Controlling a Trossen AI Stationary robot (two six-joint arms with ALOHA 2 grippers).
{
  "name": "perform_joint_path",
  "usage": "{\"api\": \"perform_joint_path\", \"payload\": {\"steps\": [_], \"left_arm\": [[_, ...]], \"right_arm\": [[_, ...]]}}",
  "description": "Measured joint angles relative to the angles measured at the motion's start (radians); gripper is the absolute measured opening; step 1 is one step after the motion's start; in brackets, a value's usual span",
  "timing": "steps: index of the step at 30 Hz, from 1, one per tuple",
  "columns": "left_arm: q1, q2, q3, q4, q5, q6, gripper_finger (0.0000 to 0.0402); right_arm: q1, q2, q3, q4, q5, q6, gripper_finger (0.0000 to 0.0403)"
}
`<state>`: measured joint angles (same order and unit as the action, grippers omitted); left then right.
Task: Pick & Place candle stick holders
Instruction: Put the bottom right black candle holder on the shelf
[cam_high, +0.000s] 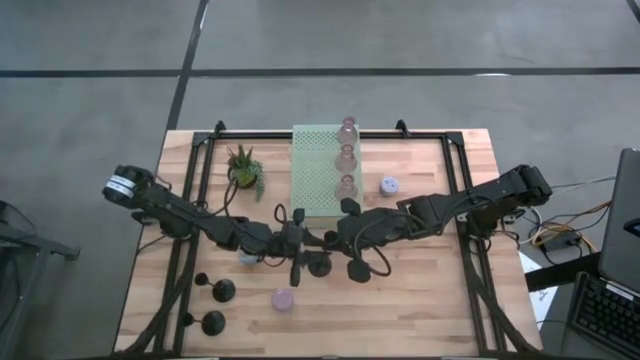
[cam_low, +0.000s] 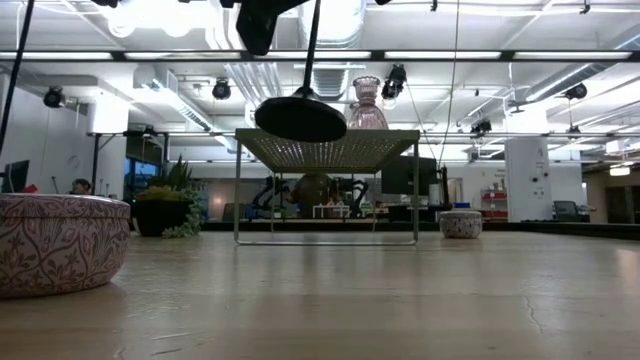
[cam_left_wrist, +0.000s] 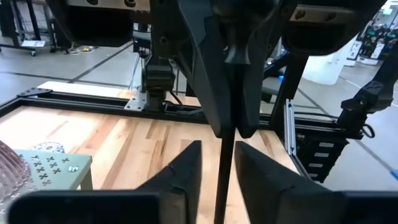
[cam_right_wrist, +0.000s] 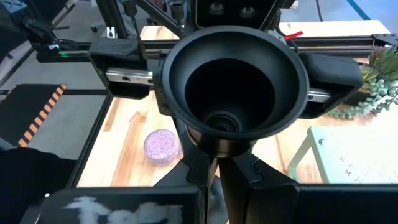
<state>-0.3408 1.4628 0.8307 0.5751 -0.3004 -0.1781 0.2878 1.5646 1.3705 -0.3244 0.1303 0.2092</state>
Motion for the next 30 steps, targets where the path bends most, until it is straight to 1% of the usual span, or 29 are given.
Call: {"api": "perform_joint_path", "payload": {"steps": [5,7,10,14,16,20,26,30], "left_arm": [[0.001,0.0,0.0,0.001,0.0,0.013,0.0033],[0.0,0.0,0.0,0.001,0.001,0.017,0.0018],[0.0,0.0,0.0,0.001,0.0,0.017,0.0017],[0.0,0.0,0.0,0.001,0.0,0.018,0.0033],[0.0,0.0,0.0,0.001,0.0,0.017,0.0033],[0.0,0.0,0.0,0.0,0.0,0.017,0.0018],[-0.001,0.0,0.0,-0.002,-0.001,0.016,0.0023],[-0.006,0.0,-0.001,-0.007,-0.001,0.011,0.0026]], "right_arm": [[-0.001,0.0,0.0,0.0,0.001,0.0,0.0013],[-0.001,0.0,0.0,0.0,0.0,0.0,0.0013],[-0.001,0.0,0.0,0.0,0.0,0.0,0.0013],[0.0,0.0,0.0,0.002,0.0,0.0,0.0013],[0.0,0.0,0.0,-0.001,0.0,0.007,0.0018],[0.002,-0.007,0.0,-0.016,0.0,0.015,0.0054],[0.002,-0.028,0.0,-0.022,0.0,0.022,0.0133],[0.002,-0.071,0.001,-0.068,0.0,0.011,0.0181]]}}
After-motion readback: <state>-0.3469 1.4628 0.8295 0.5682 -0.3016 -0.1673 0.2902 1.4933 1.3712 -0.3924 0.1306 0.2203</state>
